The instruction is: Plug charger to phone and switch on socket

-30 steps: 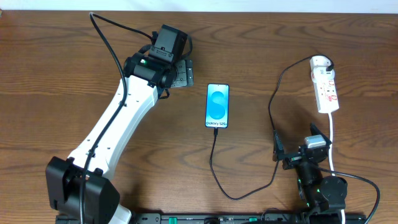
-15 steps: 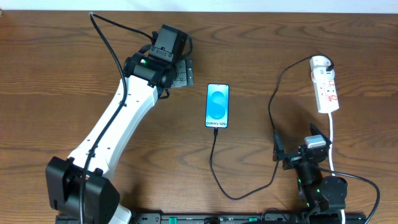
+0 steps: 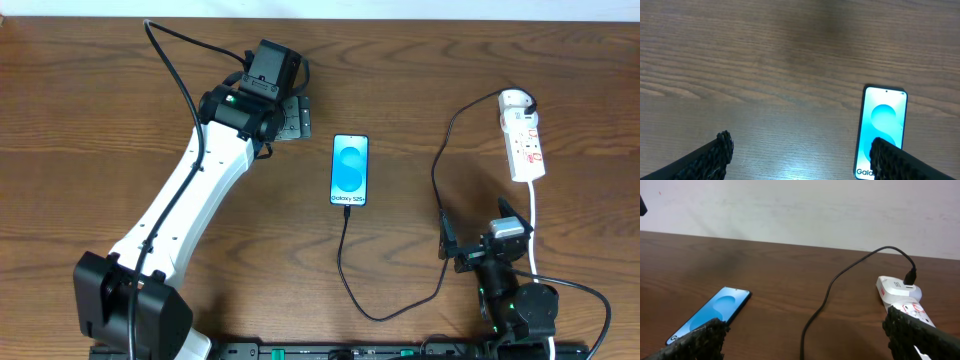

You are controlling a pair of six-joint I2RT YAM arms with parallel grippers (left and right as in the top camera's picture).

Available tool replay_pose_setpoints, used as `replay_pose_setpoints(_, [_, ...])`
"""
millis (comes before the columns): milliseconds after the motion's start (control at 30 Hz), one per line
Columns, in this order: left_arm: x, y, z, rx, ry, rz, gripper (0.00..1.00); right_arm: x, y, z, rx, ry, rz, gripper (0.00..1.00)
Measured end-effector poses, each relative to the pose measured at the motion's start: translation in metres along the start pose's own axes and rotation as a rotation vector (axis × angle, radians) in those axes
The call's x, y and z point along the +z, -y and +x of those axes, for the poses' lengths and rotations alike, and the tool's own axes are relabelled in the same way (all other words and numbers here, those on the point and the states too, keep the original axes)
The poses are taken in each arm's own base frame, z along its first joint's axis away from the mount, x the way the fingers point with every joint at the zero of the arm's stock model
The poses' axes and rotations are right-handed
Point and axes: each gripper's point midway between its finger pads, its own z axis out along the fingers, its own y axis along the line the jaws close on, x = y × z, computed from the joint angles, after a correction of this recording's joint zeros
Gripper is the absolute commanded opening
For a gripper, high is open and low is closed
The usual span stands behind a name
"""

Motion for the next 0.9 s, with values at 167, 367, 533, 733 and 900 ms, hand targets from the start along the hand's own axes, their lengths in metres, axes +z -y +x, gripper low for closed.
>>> replay_pose_setpoints(167, [0.000,-0.006,0.014,0.010,-0.056,-0.025,0.89,0.000,0.000,0.000,0.000,0.000,0.000,0.99])
replay_pose_setpoints(367, [0.000,-0.019,0.043,0.030,-0.164,-0.074,0.89,0.000,0.000,0.000,0.000,0.000,0.002,0.99])
replay_pose_setpoints(533, [0.012,-0.032,0.077,0.045,-0.242,-0.108,0.89,0.000,0.000,0.000,0.000,0.000,0.003,0.99])
replay_pose_setpoints(733, [0.001,-0.043,0.097,0.047,-0.258,-0.115,0.89,0.000,0.000,0.000,0.000,0.000,0.003,0.99])
replay_pose_setpoints(900, [-0.017,-0.040,0.083,0.030,-0.165,-0.073,0.89,0.000,0.000,0.000,0.000,0.000,0.003,0.99])
